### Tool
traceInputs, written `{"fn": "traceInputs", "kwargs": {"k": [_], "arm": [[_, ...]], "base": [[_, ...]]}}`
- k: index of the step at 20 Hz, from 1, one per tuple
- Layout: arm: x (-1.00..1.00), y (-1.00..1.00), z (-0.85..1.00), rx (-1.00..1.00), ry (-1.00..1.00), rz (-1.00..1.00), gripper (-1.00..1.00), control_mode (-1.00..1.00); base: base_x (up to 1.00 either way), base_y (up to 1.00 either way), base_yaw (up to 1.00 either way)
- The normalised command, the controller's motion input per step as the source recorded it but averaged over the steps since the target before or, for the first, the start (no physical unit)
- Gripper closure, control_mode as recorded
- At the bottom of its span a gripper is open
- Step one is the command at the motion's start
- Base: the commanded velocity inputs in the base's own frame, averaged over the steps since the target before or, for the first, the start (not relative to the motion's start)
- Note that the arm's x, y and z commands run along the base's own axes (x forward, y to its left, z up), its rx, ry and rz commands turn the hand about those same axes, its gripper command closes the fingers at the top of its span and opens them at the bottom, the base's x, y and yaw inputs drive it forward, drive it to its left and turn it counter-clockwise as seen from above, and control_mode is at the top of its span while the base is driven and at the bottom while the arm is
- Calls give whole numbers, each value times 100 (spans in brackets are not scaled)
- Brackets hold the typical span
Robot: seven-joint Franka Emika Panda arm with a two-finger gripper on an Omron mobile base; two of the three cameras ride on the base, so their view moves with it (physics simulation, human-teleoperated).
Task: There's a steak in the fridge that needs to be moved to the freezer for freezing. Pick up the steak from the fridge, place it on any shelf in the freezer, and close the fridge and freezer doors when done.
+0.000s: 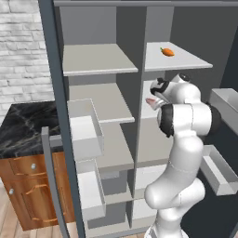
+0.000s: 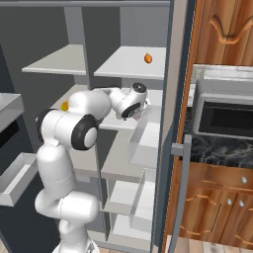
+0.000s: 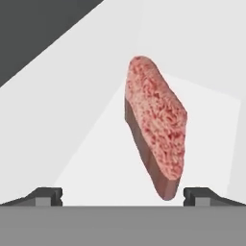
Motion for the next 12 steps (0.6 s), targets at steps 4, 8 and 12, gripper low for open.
{"fn": "traceInputs", "kwargs": {"k": [4,8,12], "arm": [[20,0,-29,0,-1,2,-100,-100],[26,0,-7,1,-1,2,-100,-100],[25,0,-5,1,0,1,-100,-100]], "base": [[0,0,0],[0,0,0],[0,0,0]]}}
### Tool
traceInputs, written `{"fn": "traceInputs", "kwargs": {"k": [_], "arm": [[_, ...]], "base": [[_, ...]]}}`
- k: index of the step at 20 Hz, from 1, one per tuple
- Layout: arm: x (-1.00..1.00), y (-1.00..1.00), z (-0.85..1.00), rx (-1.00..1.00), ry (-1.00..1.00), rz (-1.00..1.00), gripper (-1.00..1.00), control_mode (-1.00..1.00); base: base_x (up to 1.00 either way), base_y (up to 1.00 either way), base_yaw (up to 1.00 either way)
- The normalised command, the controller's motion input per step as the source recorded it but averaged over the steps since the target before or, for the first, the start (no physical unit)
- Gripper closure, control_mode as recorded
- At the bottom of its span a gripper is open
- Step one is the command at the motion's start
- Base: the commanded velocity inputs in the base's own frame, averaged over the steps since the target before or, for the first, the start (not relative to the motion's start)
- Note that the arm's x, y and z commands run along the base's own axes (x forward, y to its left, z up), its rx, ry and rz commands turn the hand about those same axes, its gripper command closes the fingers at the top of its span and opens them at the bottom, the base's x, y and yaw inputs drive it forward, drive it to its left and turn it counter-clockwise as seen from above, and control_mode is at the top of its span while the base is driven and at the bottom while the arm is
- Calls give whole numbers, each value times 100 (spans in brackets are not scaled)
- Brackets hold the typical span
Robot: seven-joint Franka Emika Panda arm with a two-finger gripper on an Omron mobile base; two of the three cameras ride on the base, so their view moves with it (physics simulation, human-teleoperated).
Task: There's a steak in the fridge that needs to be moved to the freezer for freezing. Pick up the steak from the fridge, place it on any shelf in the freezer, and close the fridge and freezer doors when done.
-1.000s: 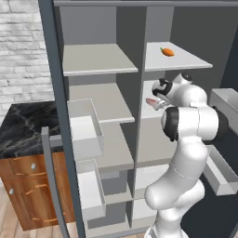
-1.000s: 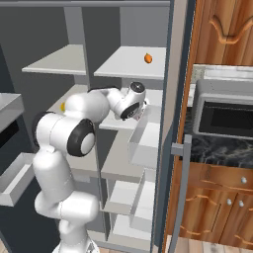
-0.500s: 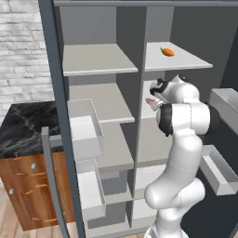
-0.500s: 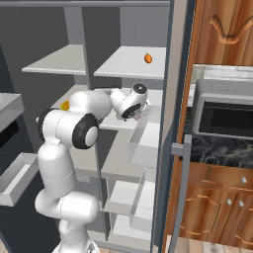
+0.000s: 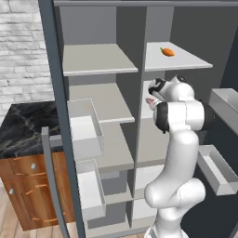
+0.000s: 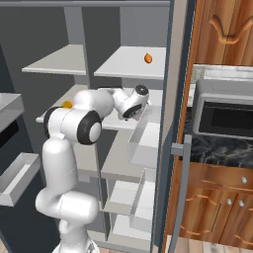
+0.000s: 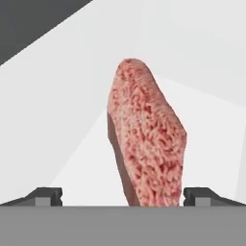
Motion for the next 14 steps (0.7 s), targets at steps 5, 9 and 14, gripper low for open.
{"fn": "traceInputs", "kwargs": {"k": [5,9,14], "arm": [[35,-7,-4,2,0,3,-100,-100],[38,0,-38,2,0,2,-100,-100],[8,12,-67,1,0,2,100,-100]], "base": [[0,0,0],[0,0,0],[0,0,0]]}}
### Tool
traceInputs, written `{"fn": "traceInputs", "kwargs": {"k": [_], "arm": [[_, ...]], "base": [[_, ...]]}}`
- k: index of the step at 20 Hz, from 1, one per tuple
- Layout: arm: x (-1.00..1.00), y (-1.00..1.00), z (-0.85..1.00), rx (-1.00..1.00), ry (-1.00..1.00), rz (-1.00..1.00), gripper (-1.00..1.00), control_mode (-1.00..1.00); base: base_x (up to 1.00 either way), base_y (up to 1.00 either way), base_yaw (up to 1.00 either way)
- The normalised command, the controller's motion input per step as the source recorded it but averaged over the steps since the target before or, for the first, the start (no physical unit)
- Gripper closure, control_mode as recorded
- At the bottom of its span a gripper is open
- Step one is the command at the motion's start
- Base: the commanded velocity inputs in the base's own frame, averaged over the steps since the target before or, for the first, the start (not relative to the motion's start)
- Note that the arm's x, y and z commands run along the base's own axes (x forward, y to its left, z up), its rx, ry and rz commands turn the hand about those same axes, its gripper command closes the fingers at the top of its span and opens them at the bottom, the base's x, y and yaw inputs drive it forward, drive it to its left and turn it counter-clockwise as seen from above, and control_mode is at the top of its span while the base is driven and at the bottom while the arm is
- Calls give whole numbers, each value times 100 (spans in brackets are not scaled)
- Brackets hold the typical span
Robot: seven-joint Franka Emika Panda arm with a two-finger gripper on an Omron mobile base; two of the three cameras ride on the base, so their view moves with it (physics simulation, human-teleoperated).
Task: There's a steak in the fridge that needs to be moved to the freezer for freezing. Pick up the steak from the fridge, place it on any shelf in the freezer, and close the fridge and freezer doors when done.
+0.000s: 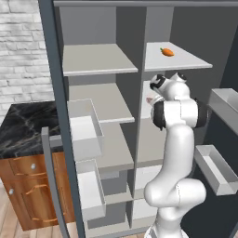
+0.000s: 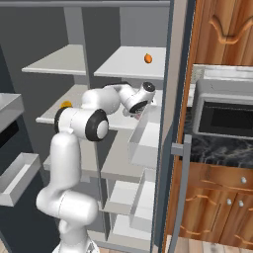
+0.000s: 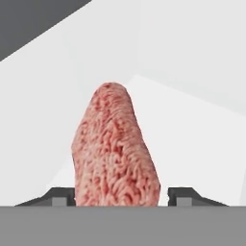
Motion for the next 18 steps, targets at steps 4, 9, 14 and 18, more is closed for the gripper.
{"fn": "traceInputs", "kwargs": {"k": [4,9,14,18], "arm": [[3,37,-86,0,0,0,100,-100],[-71,35,-36,0,0,0,100,-100],[-100,36,-3,-1,0,0,100,-100],[-100,32,18,0,0,0,100,-100]], "base": [[0,0,0],[0,0,0],[0,0,0],[0,0,0]]}}
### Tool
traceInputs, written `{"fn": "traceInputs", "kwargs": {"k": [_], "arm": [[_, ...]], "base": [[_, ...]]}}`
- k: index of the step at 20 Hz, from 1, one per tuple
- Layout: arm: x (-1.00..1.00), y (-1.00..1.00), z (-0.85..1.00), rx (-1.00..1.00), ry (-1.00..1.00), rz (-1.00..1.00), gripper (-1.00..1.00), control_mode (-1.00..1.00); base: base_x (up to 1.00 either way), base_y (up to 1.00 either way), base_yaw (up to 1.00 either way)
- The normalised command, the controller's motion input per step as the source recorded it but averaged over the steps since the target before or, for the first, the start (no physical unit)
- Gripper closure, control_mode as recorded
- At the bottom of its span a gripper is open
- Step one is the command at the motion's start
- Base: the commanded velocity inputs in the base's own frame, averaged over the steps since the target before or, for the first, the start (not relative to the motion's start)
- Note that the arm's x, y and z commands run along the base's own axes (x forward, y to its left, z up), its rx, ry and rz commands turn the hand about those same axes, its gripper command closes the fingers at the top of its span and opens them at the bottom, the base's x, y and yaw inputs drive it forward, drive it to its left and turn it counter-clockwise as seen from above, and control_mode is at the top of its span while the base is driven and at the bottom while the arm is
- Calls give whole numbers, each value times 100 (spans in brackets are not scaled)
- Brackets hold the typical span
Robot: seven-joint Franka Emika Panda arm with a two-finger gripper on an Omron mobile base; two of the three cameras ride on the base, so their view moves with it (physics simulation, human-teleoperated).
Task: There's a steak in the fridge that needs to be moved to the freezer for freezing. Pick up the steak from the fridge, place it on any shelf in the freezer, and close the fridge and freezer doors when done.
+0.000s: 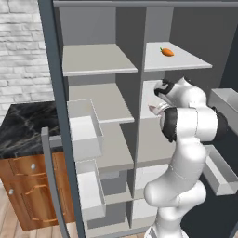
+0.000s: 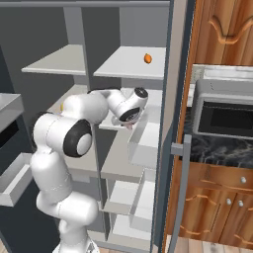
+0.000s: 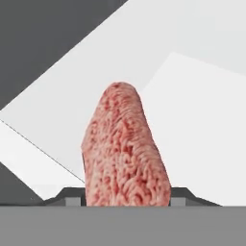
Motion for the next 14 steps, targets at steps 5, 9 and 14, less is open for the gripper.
{"fn": "traceInputs", "kwargs": {"k": [5,9,14], "arm": [[-100,30,42,0,0,0,100,-100],[-100,28,87,-7,3,0,100,-100],[-100,6,99,-2,12,-6,100,-100]], "base": [[0,0,0],[0,0,0],[0,0,0]]}}
